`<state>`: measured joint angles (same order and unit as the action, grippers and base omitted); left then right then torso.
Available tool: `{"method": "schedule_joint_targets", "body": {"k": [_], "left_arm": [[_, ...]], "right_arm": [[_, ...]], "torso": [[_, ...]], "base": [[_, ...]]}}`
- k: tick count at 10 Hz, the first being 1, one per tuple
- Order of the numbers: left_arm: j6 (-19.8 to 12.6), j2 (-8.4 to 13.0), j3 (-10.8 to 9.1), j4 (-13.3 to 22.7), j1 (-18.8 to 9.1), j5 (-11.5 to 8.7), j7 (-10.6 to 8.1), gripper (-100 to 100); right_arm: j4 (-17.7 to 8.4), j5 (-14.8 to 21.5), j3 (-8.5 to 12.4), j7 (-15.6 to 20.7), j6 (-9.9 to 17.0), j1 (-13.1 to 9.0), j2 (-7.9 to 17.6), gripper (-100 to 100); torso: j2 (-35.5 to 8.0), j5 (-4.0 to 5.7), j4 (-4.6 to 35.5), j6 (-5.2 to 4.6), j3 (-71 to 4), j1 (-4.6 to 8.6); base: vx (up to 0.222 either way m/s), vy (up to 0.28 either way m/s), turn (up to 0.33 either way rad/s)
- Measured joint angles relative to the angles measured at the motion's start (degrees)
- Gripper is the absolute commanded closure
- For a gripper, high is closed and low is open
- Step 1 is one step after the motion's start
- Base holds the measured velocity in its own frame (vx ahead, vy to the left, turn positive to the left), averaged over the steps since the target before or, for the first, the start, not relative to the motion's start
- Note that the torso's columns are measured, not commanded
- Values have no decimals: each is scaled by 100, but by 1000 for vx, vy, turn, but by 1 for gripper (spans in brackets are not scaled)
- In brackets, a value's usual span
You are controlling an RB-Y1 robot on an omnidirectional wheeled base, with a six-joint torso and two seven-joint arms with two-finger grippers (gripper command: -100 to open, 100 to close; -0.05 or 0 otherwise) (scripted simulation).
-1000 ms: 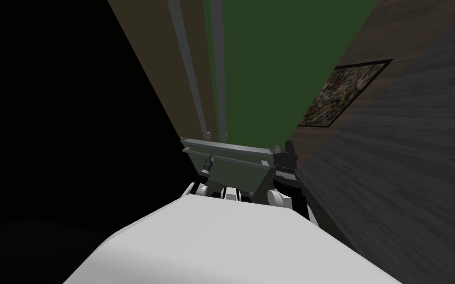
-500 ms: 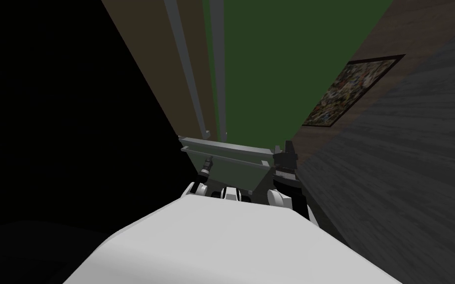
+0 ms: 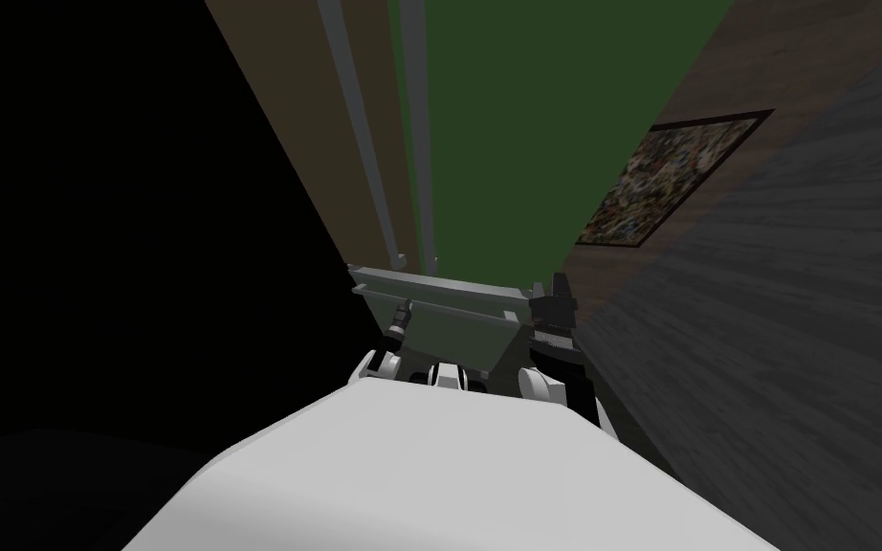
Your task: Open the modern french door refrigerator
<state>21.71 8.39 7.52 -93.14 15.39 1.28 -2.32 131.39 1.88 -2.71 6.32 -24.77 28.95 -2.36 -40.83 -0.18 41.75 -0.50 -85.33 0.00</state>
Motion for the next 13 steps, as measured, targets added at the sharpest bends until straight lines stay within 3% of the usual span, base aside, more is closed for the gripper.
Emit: {"method": "schedule_joint_targets", "body": {"k": [1,2,3,4,5,8,9,10,11,13], "left_arm": [[-59,-13,-11,-49,-8,-6,-5,-100],[-42,-14,-15,-84,-10,-7,-5,100],[7,-4,-7,-15,14,2,1,100],[29,-5,3,-13,19,4,2,-100],[55,-7,11,64,-32,6,-1,-100],[-76,18,-2,-76,-1,-10,-24,-100],[-59,18,-10,-122,-8,-12,-26,100],[6,12,-17,-24,-32,-7,-18,100],[35,10,-12,-23,-38,-6,-16,-100],[69,32,-4,107,-116,-8,-36,-100]], "right_arm": [[0,0,0,0,0,0,0,0],[0,0,0,0,0,0,0,0],[0,0,1,0,0,1,1,0],[0,0,1,0,0,1,1,0],[-1,0,0,0,0,0,0,0],[0,0,0,0,0,0,0,0],[0,0,0,0,0,0,0,0],[0,0,0,0,0,0,1,0],[0,0,1,0,0,0,1,0],[0,0,1,0,0,0,1,0]], "torso": [[41,-5,-1,-2,-22,-26],[32,-9,-11,6,-22,-32],[-28,0,9,23,8,-19],[-88,10,32,39,46,-8],[-69,-1,8,-5,42,20],[-26,18,39,15,11,-4],[-16,2,8,13,5,-16],[-55,3,18,27,22,-18],[-93,8,30,40,48,-11],[-61,-7,-14,-8,34,30]], "base": [[-20,-7,44],[-39,-3,-88],[-15,1,-23],[-2,-33,-41],[-11,-10,8],[21,-13,39],[-41,9,-41],[-21,7,-12],[1,-13,-52],[9,-9,-49]]}}
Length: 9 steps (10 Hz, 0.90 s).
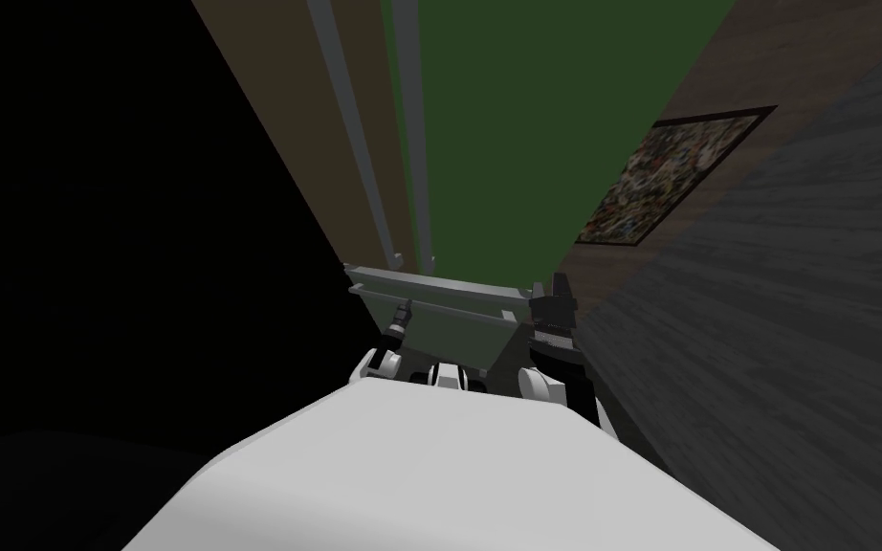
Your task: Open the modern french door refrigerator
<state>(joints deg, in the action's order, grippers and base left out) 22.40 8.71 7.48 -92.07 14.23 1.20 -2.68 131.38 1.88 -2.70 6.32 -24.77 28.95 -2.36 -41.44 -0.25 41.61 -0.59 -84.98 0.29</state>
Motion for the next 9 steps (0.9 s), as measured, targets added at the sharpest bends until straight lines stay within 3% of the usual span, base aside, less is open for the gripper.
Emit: {"method": "schedule_joint_targets", "body": {"k": [3,6,7,9], "left_arm": [[-25,21,2,131,-101,-5,-11,-100],[-91,43,-51,-62,-149,-28,-33,-100],[-76,43,-53,-103,-153,-29,-36,100],[-108,43,-41,-27,-134,-24,-34,100]], "right_arm": [[0,0,0,0,0,0,0,0],[0,0,0,0,0,1,0,0],[0,0,0,0,0,0,0,0],[1,0,0,0,-1,1,0,0]], "torso": [[34,-5,-27,-22,-20,27],[59,1,5,20,-36,-45],[52,-2,5,23,-33,-55],[-45,15,45,52,19,-40]], "base": [[-9,4,0],[20,-2,42],[21,3,-51],[-4,5,-23]]}}
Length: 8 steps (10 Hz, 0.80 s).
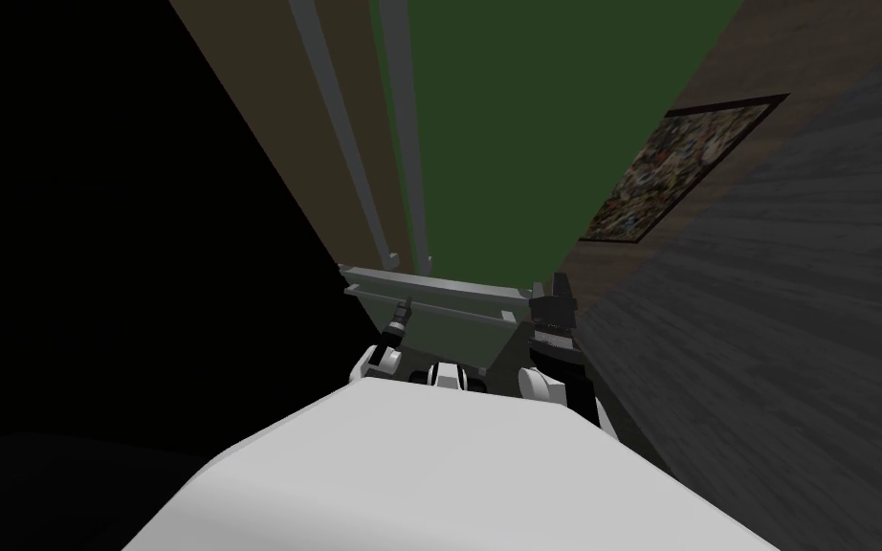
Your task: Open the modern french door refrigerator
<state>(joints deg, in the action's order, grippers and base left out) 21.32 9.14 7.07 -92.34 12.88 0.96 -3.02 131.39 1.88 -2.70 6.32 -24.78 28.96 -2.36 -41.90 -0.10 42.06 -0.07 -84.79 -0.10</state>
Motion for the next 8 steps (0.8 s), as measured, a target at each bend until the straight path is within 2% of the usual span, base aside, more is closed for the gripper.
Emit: {"method": "schedule_joint_targets", "body": {"k": [1,6,8], "left_arm": [[44,-2,5,-15,-4,1,1,-100],[34,-28,-1,181,-108,11,15,-100],[15,-8,-52,41,-182,-7,3,-100]], "right_arm": [[0,0,0,0,0,-1,0,0],[0,0,0,0,0,-1,0,0],[0,0,-1,0,0,0,-1,0]], "torso": [[-6,-3,-1,-4,10,-1],[53,-24,-75,-64,-22,68],[48,-13,-42,-15,-23,15]], "base": [[-21,-14,-22],[-24,-6,-3],[55,5,24]]}}
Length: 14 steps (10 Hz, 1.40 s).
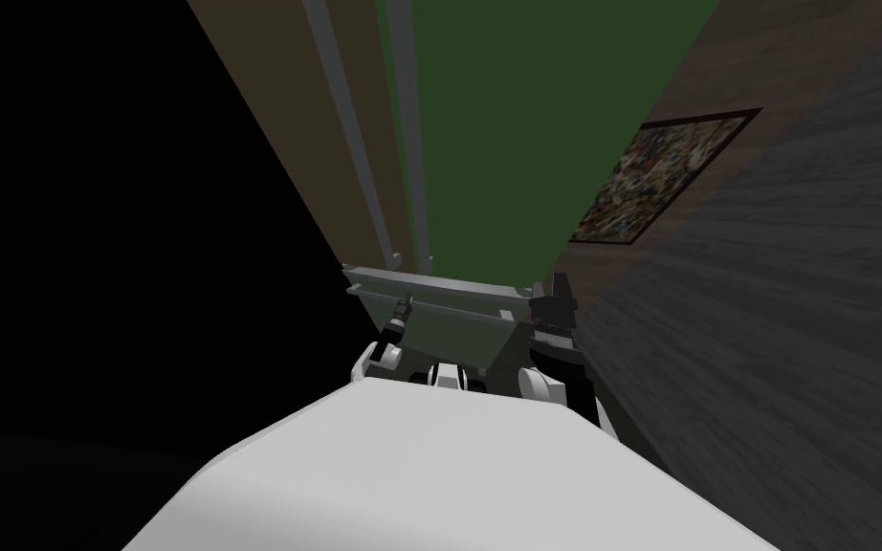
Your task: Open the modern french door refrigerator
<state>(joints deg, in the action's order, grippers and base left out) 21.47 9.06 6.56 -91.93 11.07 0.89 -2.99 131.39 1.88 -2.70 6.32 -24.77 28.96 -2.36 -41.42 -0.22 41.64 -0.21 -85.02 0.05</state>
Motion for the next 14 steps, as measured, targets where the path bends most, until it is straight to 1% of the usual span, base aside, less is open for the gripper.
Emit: {"method": "schedule_joint_targets", "body": {"k": [1,2,3,4,5,6,7,8,9,10,11,12,13,14], "left_arm": [[-66,7,-15,-80,-31,-9,-12,-100],[-56,6,-14,-115,-36,-11,-16,100],[-14,12,-4,-28,9,-6,-13,100],[-6,13,-1,-12,16,-5,-12,100],[38,40,-151,88,-63,125,-125,100],[85,70,-288,152,-123,198,-232,100],[84,114,-462,272,-235,348,-381,100],[112,84,-605,365,-266,449,-464,100],[143,127,-763,471,-341,603,-595,100],[129,160,-934,594,-482,682,-719,100],[168,220,-1108,739,-578,828,-874,100],[242,245,-1284,861,-621,908,-996,100],[277,299,-1456,975,-706,1058,-1158,100],[292,321,-1626,1051,-769,1142,-1281,100]], "right_arm": [[0,0,0,0,0,0,0,0],[0,0,0,0,0,-1,0,0],[0,0,0,0,0,-1,0,0],[0,0,1,0,0,0,1,0],[-1,0,0,0,0,-2,0,0],[-1,0,0,0,1,-2,0,0],[-1,0,-1,0,1,-4,-1,0],[-1,0,0,0,1,-3,-1,0],[-1,0,-1,0,1,-4,-1,0],[-1,0,0,0,1,-2,0,0],[-1,0,0,0,1,-3,0,0],[-1,0,0,0,1,-2,0,0],[-1,0,0,0,1,-3,0,0],[-1,0,0,0,1,-2,0,0]], "torso": [[14,-5,1,2,-6,-27],[21,-6,7,-3,-11,-37],[-16,4,28,9,4,-27],[-58,17,53,18,28,-13],[-99,18,61,15,55,-5],[-108,17,57,25,62,1],[-106,19,60,14,59,7],[-93,20,62,22,51,-4],[-91,21,65,19,48,-7],[-76,20,63,24,40,-17],[-81,21,62,20,41,-6],[-77,23,62,24,40,-4],[-87,23,65,18,44,-4],[-84,21,65,25,44,-11]], "base": [[7,-3,36],[-37,-9,-50],[-19,-4,-15],[-71,0,-224],[-109,-35,-151],[-151,-64,-241],[-154,-45,-135],[-175,-48,-231],[-140,-24,-122],[-150,-43,-217],[-124,-49,-119],[-141,-42,-257],[-124,-27,-124],[-116,-61,-182]]}}
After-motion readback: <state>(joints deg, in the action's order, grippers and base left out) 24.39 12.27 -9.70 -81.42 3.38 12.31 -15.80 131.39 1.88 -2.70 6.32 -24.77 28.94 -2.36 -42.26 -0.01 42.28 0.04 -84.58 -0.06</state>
